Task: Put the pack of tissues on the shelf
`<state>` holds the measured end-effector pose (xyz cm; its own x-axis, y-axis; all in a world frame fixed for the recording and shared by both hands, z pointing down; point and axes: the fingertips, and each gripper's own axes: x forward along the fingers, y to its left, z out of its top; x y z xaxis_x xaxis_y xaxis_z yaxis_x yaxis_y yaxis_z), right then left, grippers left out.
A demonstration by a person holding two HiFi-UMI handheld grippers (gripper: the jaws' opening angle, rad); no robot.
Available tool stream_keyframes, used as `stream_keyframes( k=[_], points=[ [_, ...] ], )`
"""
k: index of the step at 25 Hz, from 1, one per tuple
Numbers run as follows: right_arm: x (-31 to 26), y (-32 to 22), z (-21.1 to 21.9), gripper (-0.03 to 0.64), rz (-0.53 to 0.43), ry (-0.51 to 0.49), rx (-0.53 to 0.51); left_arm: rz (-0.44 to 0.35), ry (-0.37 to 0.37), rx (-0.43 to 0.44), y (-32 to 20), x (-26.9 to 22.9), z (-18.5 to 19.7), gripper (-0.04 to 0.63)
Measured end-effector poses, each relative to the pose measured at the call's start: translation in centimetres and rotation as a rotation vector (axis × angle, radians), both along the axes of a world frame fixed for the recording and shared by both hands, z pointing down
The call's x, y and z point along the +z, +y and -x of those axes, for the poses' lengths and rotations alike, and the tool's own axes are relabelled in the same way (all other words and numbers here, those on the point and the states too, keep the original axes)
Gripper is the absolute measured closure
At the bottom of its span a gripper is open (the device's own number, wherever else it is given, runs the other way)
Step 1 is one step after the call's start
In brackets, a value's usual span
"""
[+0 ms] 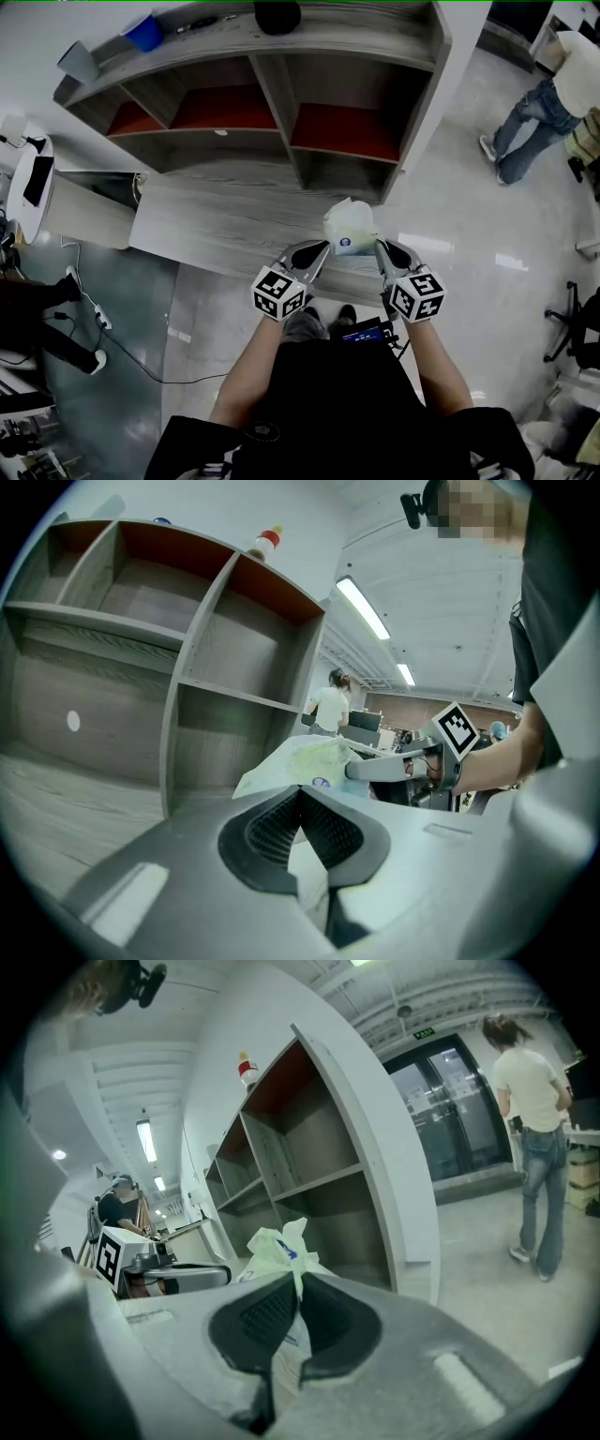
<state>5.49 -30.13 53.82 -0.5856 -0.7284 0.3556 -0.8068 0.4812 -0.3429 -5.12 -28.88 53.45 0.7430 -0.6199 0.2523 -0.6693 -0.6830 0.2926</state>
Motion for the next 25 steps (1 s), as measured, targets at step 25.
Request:
stream_keyframes(
  k=[25],
  points=[
    [6.8,-11.8,1.6,0.612,-0.040,0.103,0.066,0.045,0.043,-0.054,-9.4,3.8,1.6,0.594]
  ],
)
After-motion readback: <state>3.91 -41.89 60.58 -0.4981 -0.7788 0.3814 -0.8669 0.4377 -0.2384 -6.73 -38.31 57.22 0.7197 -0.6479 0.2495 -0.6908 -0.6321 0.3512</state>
